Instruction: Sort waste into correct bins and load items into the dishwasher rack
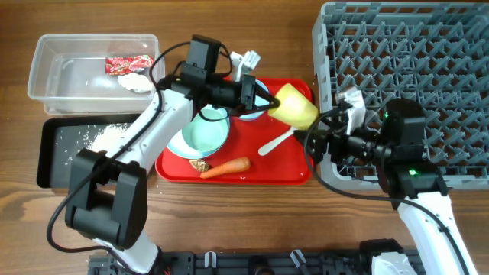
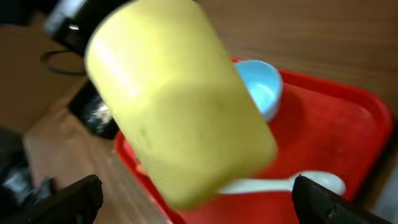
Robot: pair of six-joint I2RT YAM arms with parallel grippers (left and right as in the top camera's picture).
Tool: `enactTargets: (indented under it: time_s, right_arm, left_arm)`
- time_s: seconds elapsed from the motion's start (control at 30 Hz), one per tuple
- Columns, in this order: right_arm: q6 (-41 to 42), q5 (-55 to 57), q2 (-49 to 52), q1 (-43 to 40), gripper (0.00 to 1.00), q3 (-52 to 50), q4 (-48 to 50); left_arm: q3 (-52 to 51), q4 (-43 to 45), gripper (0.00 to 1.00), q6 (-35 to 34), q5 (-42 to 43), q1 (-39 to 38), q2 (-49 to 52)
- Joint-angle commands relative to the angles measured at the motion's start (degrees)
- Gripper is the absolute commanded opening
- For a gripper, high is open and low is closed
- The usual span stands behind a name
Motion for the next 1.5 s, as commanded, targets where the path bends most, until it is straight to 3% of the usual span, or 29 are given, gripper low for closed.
enactTargets:
  time_s: [0.0,0.1,0.6,0.7,0.97,1.07,1.23,1.3,1.47]
  right_arm:
    - [-2.2,-6.8,0.5,0.1,1.00,1.2,0.7]
    - [-2.1,-6.8,0.5,0.1,1.00,1.2,1.3]
    - [1.0,-6.8,0.5,0.1,0.70,1.2,2.8]
    - [1.0,-6.8,0.5,0.1,0.69,1.2,2.8]
    - [1.7,1.4,0.4,0.1,0.58,1.2,2.6]
    - [4.5,7.5,0.4,0.1,0.55,1.2,1.6]
    - [5.7,18.0,-1.3,0.0,0.52,1.9,-5.2]
    - [5.7,22.3,-2.2,0.0,0.52,4.3,-11.0]
    - [5.7,27.7,-2.3,-0.2,0.51,11.5,-21.2]
  left_arm:
    - [0.5,0.6,0.04,0.5,6.1,-1.9,-1.1]
    - [0.5,0.6,0.04,0.5,7.1,-2.8,-1.1]
    - [0.5,0.6,0.04,0.5,6.9,-3.0,-1.1]
    - [0.5,0.6,0.04,0.5,6.9,-3.0,-1.1]
    - [0.5,0.5,0.05,0.5,5.6,-3.0,-1.1]
    - [0.5,-0.3,0.14,0.5,1.7,-3.0,-1.1]
    - [0.5,-9.0,0.34,0.5,-23.3,-2.8,-1.2]
    - [0.5,-12.9,0.34,0.5,-29.8,-2.0,-1.6]
    - [0.5,-16.8,0.34,3.5,-35.2,-0.2,-4.7]
